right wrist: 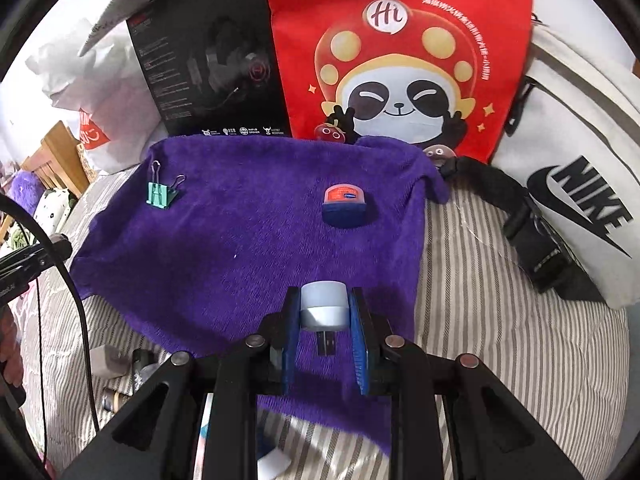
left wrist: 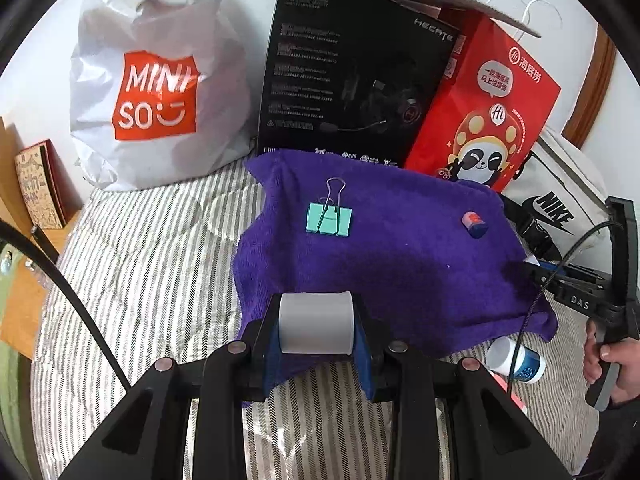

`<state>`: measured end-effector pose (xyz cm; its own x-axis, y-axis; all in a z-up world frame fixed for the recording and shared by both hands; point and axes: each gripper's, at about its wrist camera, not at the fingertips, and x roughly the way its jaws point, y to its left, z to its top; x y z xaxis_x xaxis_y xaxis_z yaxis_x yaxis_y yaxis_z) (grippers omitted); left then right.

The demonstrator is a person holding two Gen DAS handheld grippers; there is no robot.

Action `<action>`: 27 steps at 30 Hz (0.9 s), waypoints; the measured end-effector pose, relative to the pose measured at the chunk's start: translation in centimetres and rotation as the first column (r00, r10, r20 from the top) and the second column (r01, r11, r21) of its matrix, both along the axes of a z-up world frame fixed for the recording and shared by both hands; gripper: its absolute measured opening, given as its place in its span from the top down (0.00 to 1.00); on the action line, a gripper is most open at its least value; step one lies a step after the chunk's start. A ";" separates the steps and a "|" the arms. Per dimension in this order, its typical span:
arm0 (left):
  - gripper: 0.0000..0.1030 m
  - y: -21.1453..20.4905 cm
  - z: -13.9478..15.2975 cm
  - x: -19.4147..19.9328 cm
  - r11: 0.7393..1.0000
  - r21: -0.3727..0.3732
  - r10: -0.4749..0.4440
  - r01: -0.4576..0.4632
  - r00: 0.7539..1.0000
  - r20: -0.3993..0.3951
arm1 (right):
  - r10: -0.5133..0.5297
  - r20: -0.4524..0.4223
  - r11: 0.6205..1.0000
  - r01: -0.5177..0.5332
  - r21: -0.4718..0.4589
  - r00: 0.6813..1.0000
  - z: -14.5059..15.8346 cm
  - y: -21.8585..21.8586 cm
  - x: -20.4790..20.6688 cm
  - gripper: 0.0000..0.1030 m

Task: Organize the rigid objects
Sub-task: 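Carry the white plug onto the towel beside the tin and open the right tool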

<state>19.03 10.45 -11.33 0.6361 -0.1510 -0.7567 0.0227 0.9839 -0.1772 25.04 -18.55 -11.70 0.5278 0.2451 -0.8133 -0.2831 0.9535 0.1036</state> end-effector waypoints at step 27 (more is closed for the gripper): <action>0.71 0.2 -1.4 1.4 1.000 -0.011 -0.026 0.025 0.999 -0.033 | 0.016 -0.093 0.993 -0.027 -0.113 0.996 -3.3 1.5 7.6 0.77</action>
